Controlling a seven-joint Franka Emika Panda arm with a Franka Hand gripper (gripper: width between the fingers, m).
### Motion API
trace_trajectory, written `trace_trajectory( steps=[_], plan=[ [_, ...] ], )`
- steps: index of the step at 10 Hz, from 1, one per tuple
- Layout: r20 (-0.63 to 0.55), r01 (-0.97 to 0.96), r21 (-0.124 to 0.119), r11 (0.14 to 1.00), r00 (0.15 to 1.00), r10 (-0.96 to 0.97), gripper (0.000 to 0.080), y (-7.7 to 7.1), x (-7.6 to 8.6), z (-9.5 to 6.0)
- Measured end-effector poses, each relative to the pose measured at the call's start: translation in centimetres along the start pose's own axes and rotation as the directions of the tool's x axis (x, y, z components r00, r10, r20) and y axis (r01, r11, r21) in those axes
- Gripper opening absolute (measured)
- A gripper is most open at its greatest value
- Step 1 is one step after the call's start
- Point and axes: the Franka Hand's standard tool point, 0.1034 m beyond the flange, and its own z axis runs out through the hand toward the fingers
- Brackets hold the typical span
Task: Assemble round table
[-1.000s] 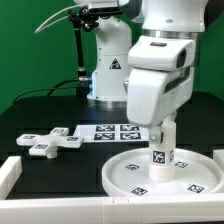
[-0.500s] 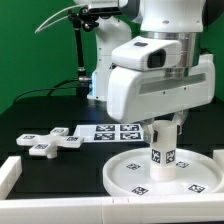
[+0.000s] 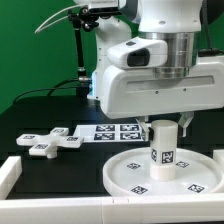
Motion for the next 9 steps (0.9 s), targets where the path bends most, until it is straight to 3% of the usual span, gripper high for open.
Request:
trace_trajectory(
  steps=[2, 4, 6, 7, 9],
  plan=[
    [0.001, -0.124, 0.008, 0.992, 0.992, 0.124, 0.0409, 0.02, 0.00, 0.00],
    [0.011, -0.350, 0.040, 0.936, 0.937, 0.350, 0.0409, 0.11, -0.05, 0.04],
    [0.021, -0.548, 0.050, 0.835, 0.837, 0.548, 0.0409, 0.02, -0.03, 0.07],
    [0.035, -0.665, 0.057, 0.744, 0.746, 0.665, 0.0409, -0.04, -0.06, 0.06],
    [0.057, -0.767, 0.069, 0.638, 0.641, 0.765, 0.0409, -0.05, -0.08, 0.07]
  ],
)
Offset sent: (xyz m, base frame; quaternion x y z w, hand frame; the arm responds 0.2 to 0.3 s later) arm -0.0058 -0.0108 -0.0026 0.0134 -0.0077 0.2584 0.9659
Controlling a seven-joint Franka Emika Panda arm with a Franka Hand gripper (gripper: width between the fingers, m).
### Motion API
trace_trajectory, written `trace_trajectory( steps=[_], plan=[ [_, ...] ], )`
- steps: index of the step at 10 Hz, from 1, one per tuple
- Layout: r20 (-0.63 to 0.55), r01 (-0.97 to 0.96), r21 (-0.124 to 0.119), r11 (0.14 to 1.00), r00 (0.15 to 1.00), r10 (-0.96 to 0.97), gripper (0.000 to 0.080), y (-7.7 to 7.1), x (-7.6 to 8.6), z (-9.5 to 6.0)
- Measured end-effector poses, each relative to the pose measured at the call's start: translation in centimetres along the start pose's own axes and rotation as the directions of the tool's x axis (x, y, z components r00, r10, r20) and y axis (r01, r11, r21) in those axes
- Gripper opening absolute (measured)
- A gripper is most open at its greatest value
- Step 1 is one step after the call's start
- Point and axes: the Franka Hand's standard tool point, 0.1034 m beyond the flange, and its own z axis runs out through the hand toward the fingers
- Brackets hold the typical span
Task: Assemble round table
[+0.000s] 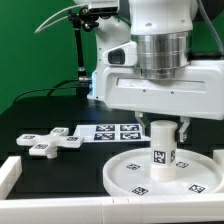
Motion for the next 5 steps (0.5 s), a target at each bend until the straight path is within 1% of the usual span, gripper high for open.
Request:
trace_trajectory(
  steps=[2, 5],
  plan=[
    [0.001, -0.075, 0.002, 0.997, 0.997, 0.075, 0.0409, -0.04, -0.01, -0.01],
    [0.014, -0.257, 0.014, 0.966, 0.966, 0.257, 0.0409, -0.17, -0.07, -0.02]
  ],
)
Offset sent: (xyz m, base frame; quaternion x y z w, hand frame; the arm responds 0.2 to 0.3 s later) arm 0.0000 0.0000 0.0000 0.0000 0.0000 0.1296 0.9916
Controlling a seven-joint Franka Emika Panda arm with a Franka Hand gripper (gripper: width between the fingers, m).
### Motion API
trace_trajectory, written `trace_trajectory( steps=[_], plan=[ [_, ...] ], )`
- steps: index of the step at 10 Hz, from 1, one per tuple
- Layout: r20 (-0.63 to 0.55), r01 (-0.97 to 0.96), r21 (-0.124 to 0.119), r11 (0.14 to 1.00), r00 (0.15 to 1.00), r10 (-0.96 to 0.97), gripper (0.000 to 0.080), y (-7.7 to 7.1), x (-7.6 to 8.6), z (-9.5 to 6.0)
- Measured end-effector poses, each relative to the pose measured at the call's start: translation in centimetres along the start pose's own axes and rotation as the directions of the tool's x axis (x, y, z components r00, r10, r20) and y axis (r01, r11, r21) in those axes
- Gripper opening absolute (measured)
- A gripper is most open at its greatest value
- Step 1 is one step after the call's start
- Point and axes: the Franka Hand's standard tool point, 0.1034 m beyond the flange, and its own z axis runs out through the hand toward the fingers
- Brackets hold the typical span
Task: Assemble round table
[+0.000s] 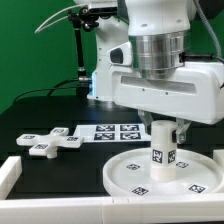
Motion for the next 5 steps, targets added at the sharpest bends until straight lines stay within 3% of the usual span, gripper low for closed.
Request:
trace_trajectory(
  steps=[2, 5],
  plan=[
    [0.012, -0.111, 0.011, 0.994, 0.994, 0.111, 0.0409, -0.04, 0.02, -0.01],
    [0.079, -0.491, 0.074, 0.868, 0.870, 0.486, 0.0409, 0.09, 0.17, 0.04]
  ],
)
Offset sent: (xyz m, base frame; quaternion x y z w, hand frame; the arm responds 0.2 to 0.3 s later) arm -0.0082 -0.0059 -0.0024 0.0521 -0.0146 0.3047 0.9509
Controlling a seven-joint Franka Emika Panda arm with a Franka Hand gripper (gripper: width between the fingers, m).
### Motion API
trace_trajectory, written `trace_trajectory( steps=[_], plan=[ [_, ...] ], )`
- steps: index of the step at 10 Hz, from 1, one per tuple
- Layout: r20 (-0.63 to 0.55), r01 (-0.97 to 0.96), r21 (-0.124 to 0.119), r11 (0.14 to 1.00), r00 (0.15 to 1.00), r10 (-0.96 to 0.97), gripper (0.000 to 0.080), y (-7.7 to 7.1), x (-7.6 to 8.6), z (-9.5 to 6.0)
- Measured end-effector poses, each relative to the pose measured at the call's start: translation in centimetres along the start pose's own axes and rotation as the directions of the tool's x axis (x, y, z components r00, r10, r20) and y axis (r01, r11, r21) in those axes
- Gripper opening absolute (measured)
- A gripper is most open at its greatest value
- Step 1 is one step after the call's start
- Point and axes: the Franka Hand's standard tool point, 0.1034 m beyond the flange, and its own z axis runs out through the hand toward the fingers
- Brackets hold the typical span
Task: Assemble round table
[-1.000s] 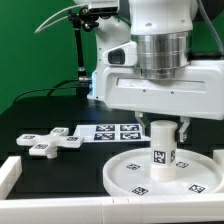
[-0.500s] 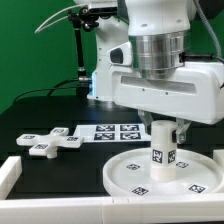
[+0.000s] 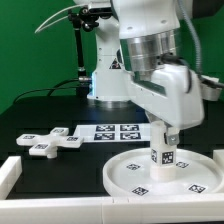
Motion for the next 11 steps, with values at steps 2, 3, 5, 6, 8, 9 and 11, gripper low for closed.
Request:
trace_trajectory(
  steps=[2, 3, 5, 6, 8, 9, 11],
  plan=[
    [0.024, -0.173, 0.014, 0.985, 0.985, 0.173, 0.0409, -0.14, -0.16, -0.05],
    [0.033, -0.218, 0.015, 0.976, 0.975, 0.218, 0.0409, -0.16, -0.16, -0.06],
    [0.038, -0.228, 0.016, 0.973, 0.973, 0.227, 0.0465, -0.16, -0.25, -0.01],
    [0.034, -0.183, 0.000, 0.983, 0.982, 0.183, 0.0583, -0.03, -0.33, -0.03],
    [0.024, -0.029, -0.021, 0.999, 0.999, 0.029, 0.0637, -0.48, -0.12, -0.60],
    [0.026, 0.061, -0.020, 0.998, 0.998, -0.061, 0.0646, -0.44, -0.18, -0.52],
    [0.029, 0.206, -0.016, 0.979, 0.978, -0.205, 0.0649, -0.43, -0.19, -0.51]
  ],
)
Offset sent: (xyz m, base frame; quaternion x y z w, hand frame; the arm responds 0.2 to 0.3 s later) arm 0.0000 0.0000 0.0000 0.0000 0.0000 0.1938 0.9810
